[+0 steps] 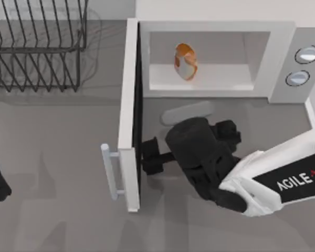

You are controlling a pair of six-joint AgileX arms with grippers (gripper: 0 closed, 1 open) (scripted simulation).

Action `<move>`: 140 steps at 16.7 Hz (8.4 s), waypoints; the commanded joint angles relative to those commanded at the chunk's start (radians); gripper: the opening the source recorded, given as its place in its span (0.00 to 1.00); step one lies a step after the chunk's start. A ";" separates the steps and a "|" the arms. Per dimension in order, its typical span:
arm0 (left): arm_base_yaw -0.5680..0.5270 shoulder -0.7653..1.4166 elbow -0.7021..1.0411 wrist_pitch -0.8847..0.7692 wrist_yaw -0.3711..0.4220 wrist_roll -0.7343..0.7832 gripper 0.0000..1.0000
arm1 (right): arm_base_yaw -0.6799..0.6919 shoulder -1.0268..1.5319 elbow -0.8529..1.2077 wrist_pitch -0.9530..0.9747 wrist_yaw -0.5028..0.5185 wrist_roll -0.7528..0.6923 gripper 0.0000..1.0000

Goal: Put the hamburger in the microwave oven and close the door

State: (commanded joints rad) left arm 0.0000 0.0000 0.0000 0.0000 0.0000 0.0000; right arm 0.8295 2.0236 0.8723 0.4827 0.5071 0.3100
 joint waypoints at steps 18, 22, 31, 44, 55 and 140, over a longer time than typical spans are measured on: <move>0.000 0.000 0.000 0.000 0.000 0.000 1.00 | -0.001 -0.228 0.129 -0.285 0.000 -0.002 1.00; 0.000 0.000 0.000 0.000 0.000 0.000 1.00 | -0.001 -0.255 0.137 -0.365 -0.003 -0.002 1.00; 0.000 0.000 0.000 0.000 0.000 0.000 1.00 | -0.006 -0.262 0.138 -0.405 -0.004 -0.002 1.00; 0.000 0.000 0.000 0.000 0.000 0.000 1.00 | -0.287 -0.865 -0.211 -0.432 -0.181 -0.110 1.00; 0.000 0.000 0.000 0.000 0.000 0.000 1.00 | -0.728 -1.836 -0.757 -0.483 -0.446 -0.269 1.00; -0.692 0.495 0.381 -0.179 -0.622 -0.150 0.00 | -0.830 -2.024 -0.872 -0.483 -0.507 -0.310 1.00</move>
State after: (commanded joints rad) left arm -0.6916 0.4946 0.3806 -0.1794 -0.6221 -0.1503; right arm 0.0000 0.0000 0.0000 0.0000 0.0000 0.0000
